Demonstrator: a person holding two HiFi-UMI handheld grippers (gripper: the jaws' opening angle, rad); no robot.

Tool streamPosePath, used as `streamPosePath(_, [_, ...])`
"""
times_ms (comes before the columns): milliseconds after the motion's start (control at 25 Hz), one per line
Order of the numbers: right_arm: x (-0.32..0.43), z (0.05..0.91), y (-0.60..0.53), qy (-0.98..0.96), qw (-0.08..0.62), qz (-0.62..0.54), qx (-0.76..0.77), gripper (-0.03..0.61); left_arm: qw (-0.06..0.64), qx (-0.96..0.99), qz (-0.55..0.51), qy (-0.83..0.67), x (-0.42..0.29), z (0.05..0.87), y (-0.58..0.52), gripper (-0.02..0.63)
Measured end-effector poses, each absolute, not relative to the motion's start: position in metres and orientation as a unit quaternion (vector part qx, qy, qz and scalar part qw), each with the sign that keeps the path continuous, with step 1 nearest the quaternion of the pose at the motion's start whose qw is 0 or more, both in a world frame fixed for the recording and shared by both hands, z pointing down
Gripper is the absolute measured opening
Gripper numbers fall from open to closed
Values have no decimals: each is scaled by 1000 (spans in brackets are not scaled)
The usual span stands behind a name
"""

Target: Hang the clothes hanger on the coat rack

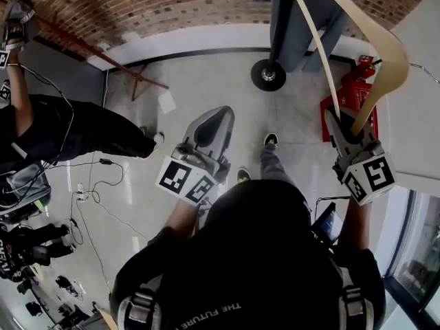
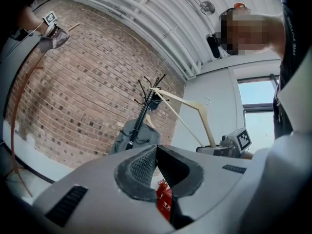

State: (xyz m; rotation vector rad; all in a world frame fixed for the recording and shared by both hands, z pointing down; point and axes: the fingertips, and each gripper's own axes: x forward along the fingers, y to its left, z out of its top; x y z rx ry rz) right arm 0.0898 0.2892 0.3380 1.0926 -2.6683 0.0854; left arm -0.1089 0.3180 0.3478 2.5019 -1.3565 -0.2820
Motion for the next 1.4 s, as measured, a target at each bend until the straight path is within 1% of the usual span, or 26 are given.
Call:
streamPosePath(200, [97,337,234,-922,125,25,366,28,135,865,-100,-474,-95,342,266,20])
streamPosePath(400, [112,338,183,-926,141,12,350,28,125,865,-101,-475,-73,334,214,20])
streamPosePath(720, [139,344,130,-932,145,11,332,28,112,868,-88,-475,-37,328,158,20])
streamPosePath(960, [142,340,83,-940,154,12,304,28,109,863,-89,-485,-32,318,113,20])
streamPosePath(1160, [149,344,75,-945,162,7,286,26,114,858,-90,-492,-23,329,107,20])
streamPosePath(1400, [148,343,54,-945,163,-2,285,28,117,853,-91,-500,-31,338,95,20])
